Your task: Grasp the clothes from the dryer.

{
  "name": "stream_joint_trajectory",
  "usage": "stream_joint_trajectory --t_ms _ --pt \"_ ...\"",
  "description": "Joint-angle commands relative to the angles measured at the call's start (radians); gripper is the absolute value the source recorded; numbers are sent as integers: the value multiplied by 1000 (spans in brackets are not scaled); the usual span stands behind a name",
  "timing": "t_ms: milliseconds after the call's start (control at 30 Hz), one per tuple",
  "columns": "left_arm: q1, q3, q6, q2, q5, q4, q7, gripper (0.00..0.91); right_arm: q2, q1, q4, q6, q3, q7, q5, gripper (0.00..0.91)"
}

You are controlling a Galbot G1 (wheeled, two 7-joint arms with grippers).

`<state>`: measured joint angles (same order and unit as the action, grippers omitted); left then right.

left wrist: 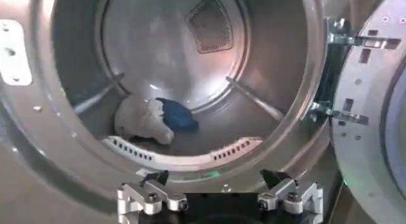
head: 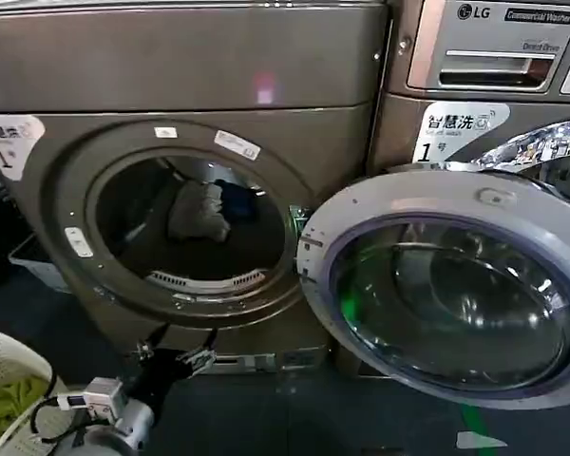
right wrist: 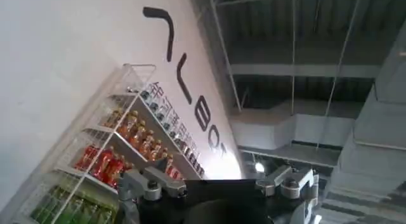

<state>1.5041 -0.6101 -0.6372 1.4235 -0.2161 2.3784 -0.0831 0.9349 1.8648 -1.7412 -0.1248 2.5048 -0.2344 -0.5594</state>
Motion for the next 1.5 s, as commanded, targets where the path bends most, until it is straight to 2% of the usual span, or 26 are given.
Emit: stream_joint_trajectory --t_ms 33,1500 --pt "-9 -1 -2 0 -2 -4 0 907 3 4 4 -2 12 -1 17 907" --pt "-63 14 -2 -17 -8 -41 -3 907 15 41 26 -7 69 -13 22 907"
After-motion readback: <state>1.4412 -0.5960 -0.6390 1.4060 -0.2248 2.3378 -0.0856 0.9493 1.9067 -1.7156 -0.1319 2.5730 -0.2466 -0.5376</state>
